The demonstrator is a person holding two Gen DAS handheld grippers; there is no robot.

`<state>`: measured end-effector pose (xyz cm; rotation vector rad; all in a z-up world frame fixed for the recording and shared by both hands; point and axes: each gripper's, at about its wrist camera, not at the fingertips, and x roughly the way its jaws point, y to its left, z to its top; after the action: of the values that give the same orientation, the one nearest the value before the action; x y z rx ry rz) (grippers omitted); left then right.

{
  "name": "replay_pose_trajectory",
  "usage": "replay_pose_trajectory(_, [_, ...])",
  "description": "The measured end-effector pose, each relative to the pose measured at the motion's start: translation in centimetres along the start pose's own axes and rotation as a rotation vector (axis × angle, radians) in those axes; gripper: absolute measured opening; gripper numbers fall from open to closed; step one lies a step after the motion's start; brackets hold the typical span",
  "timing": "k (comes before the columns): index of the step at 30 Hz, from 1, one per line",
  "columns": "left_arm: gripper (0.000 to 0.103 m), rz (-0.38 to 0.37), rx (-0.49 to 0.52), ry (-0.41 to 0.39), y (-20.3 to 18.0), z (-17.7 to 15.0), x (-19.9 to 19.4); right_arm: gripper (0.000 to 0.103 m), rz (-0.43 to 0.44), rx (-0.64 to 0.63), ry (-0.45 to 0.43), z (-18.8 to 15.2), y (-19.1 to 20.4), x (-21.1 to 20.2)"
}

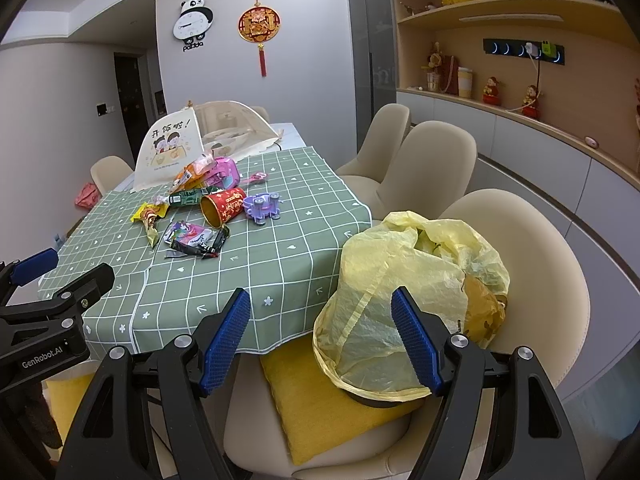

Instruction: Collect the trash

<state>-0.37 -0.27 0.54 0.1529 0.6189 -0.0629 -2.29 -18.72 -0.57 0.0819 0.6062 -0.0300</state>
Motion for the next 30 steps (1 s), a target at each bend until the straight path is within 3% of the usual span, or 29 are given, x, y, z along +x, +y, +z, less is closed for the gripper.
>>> replay_pose_trajectory(30, [0.089,-0.019,-0.008,-0.012,0.35,0.3,-0.35,0.069,-0.009,-0.006,-0.015,-0.11,0.41,-0.49])
